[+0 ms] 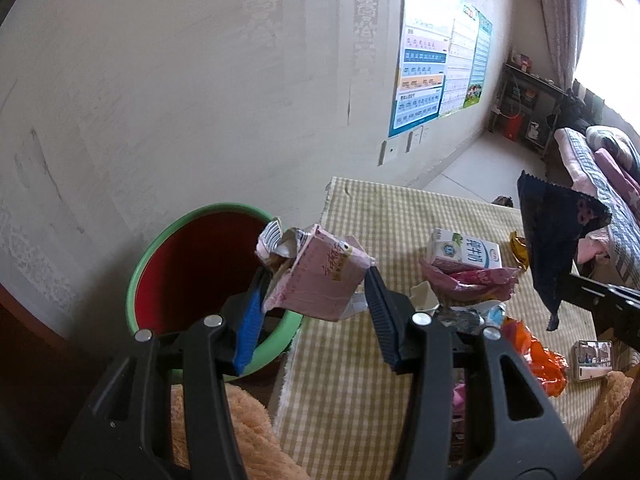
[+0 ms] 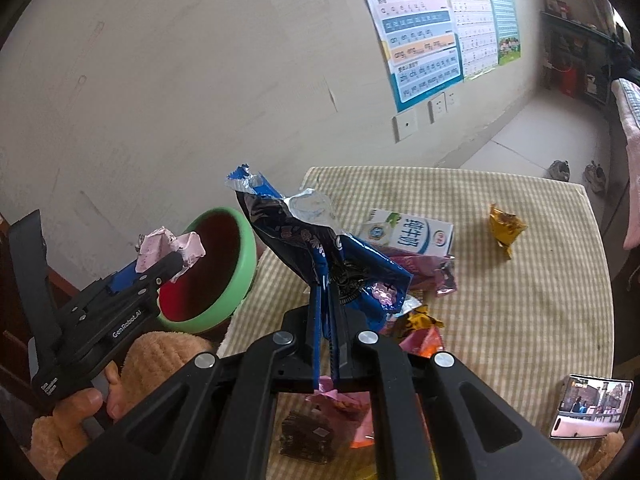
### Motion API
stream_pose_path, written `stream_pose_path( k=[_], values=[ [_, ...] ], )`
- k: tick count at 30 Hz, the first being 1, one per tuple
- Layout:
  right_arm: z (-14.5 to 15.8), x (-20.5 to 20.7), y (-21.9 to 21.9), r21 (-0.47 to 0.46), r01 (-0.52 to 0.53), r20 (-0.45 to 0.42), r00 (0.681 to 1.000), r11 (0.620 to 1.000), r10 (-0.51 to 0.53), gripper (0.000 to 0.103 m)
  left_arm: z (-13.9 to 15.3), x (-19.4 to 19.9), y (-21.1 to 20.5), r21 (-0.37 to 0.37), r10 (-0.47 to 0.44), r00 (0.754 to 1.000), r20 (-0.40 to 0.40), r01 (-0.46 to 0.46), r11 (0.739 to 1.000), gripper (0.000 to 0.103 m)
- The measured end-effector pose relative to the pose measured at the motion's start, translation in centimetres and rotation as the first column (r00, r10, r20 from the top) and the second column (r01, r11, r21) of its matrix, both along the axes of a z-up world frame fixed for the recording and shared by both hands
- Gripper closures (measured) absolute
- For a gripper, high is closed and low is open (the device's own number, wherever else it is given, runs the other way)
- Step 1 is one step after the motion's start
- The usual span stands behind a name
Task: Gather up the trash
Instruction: 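Carry both held wrappers over the red bin, then open both tools to drop the wrappers into the bin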
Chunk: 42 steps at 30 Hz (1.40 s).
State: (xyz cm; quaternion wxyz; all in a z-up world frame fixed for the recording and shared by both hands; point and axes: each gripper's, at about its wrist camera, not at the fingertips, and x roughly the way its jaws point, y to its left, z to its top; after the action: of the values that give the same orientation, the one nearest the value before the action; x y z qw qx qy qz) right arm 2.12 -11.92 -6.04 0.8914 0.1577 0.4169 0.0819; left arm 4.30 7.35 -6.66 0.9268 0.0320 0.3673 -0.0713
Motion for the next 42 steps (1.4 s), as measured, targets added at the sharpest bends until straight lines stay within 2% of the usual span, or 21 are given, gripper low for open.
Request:
stream_pose_path(
  k=[10, 16, 26, 30, 35, 42],
  values=[
    [0.3, 1.5, 2.6, 0.006, -0.065, 0.004, 0.998, 0.998, 0.065, 0.099, -0.1, 0.2, 2.1, 0.001, 0.052, 0.999, 0.003, -0.052, 0.999, 0.056],
    [0.9, 2.8, 4.2, 0.045, -0.094, 0.012, 0.996, 0.995, 0.093, 0.098, -0.6, 0.6, 3.1, -0.002, 0.081, 0.997, -0.011, -0.081, 0.997, 0.056],
    [0.5, 6.0, 8.0, 0.063, -0.209, -0.011, 0.978, 0.976, 0.210, 0.098, -0.7, 1.5, 6.7, 0.002, 0.167, 0.986, -0.009, -0.167, 0.986, 0.056],
    [0.3, 7.4, 9.8, 0.065, -0.245, -0.022, 0.969, 0.967, 0.247, 0.098, -1.2, 2.2, 9.0, 0.006, 0.209, 0.977, -0.031, -0.209, 0.978, 0.056],
    [-0.1, 9.5, 11.7, 0.124, -0.265, -0.042, 0.962, 0.956, 0.272, 0.098, -2.1, 3.1, 11.1, -0.010, 0.244, 0.967, -0.070, -0.245, 0.969, 0.056],
    [-0.2, 12.0, 14.8, 0.157, -0.317, -0.062, 0.942, 0.935, 0.329, 0.097, -3.3, 4.1, 12.4, -0.007, 0.259, 0.960, -0.107, -0.261, 0.965, 0.056]
  ],
)
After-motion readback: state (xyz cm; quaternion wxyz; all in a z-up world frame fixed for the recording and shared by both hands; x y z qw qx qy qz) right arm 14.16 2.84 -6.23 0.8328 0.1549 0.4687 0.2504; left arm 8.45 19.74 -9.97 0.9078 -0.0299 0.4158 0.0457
